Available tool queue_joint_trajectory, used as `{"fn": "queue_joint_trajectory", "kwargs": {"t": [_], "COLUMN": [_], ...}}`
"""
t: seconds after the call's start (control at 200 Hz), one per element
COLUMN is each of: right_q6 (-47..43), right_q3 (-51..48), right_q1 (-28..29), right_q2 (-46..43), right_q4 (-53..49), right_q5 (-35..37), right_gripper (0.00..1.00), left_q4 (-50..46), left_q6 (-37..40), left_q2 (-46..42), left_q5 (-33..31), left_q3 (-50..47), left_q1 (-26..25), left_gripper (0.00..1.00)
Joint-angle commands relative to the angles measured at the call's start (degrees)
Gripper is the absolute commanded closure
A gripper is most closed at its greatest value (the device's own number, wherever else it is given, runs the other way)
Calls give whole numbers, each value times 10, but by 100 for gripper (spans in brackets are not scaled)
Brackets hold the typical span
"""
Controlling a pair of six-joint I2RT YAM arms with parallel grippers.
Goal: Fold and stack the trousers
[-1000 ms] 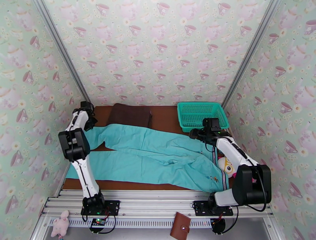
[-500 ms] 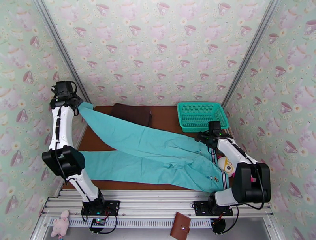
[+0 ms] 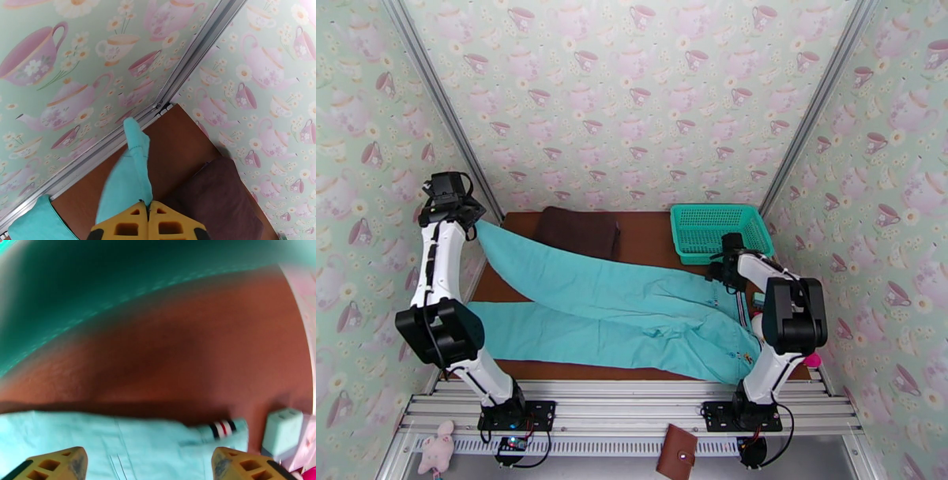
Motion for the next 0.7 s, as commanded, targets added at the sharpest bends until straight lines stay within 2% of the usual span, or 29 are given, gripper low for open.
{"fn": "queue_joint_trajectory", "kwargs": {"t": [0.0,0.09,0.15,0.19,0.275,0.361,0.461,0.576,0.696], "right_q6": [-7,-8,-12,-15,-18,-21,-24,-23,-22], "right_q3": [13,7,2,1,-5,-18,-29,-45,-54], "right_q1": [-1,-1,-1,-1,-1,0,3,4,4], "right_q2": [20,26,28,29,21,2,-19,-45,-65], "right_q4": [-8,-8,-6,-8,-16,-20,-34,-17,14], "right_q5": [-31,-39,-50,-56,-63,-68,-54,-35,-34], "right_gripper": [23,29,36,44,68,76,74,56,53], "left_q4": [32,34,33,32,30,30,29,33,33], "left_q6": [3,5,5,5,5,6,5,0,0], "left_q2": [-23,-23,-22,-21,-25,-28,-26,-21,-14], "left_q5": [8,9,10,12,13,11,11,20,26], "left_q3": [-8,-11,-11,-11,-12,-12,-12,-18,-21], "left_q1": [4,5,5,5,6,7,7,6,6], "left_gripper": [100,100,100,100,100,100,100,100,100]}}
